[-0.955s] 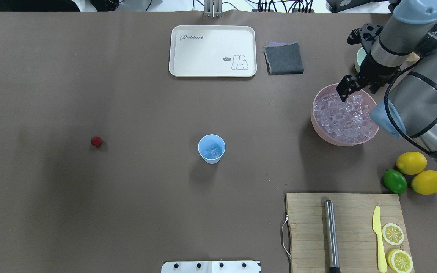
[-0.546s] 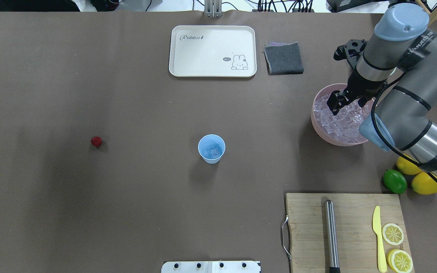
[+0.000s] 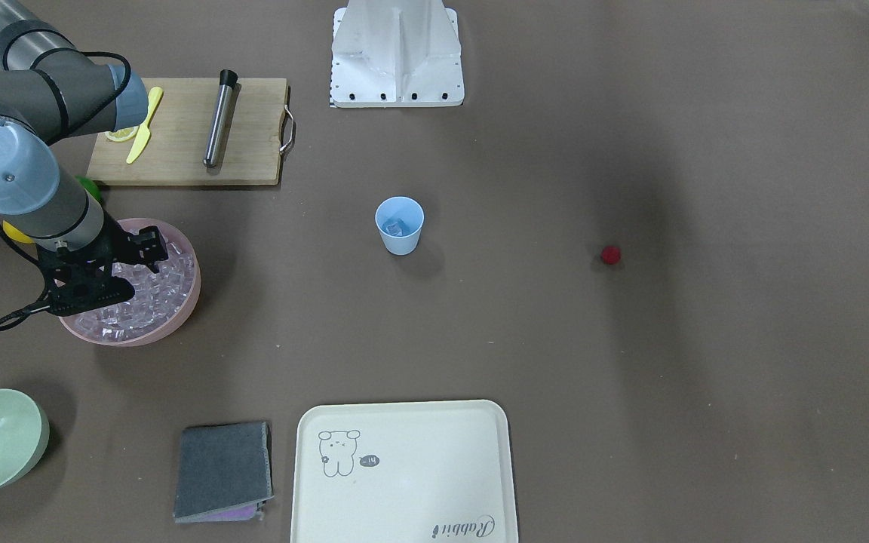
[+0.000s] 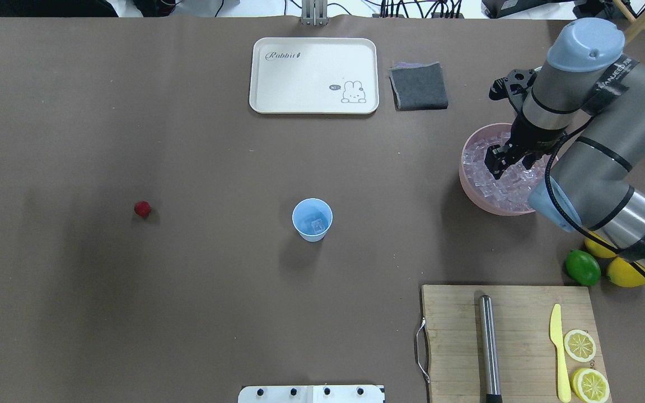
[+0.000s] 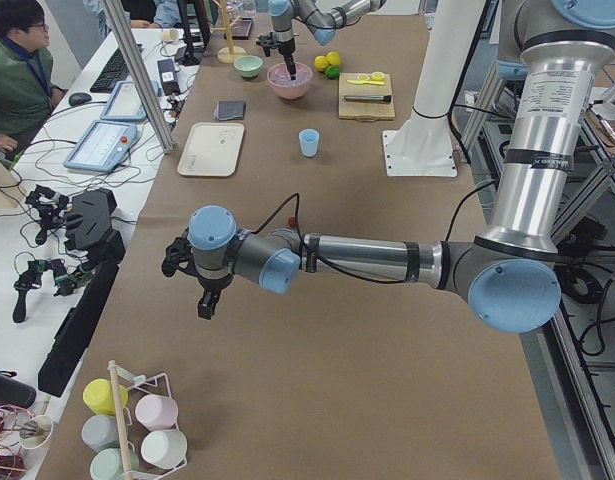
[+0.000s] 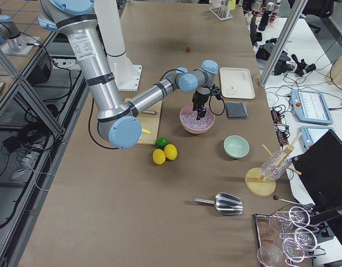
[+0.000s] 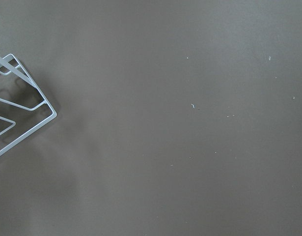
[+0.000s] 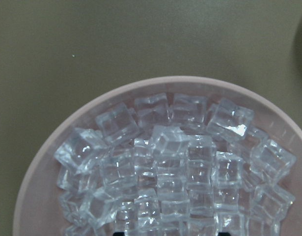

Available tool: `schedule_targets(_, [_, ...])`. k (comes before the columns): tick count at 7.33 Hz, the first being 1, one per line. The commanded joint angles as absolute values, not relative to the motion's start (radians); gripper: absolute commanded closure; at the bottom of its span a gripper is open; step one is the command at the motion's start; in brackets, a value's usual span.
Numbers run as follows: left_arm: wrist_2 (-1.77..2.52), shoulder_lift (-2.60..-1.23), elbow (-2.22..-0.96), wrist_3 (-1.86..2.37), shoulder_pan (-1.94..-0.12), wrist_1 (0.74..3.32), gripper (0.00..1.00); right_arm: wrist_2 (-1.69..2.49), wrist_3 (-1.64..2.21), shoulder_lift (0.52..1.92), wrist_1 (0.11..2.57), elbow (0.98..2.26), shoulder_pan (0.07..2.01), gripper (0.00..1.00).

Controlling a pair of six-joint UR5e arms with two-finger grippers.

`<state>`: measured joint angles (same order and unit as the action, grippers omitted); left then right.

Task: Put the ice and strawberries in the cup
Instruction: 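Lower the right gripper into the bowl and grasp an ice cube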

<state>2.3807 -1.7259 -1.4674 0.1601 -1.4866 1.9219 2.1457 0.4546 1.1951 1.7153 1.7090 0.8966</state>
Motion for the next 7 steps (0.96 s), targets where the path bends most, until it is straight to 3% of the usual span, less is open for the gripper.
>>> schedule_targets(1, [2.381,-1.726,-1.466,0.160,-1.486,1.922,0.02,2.151,0.454,1.206,1.717,1.712,0.891,0.51])
schedule_targets(7, [2.381,-1.726,-1.471,0.160,-1.486,1.921,0.02,2.154,0.407,1.203,1.868,1.761,0.876,0.48])
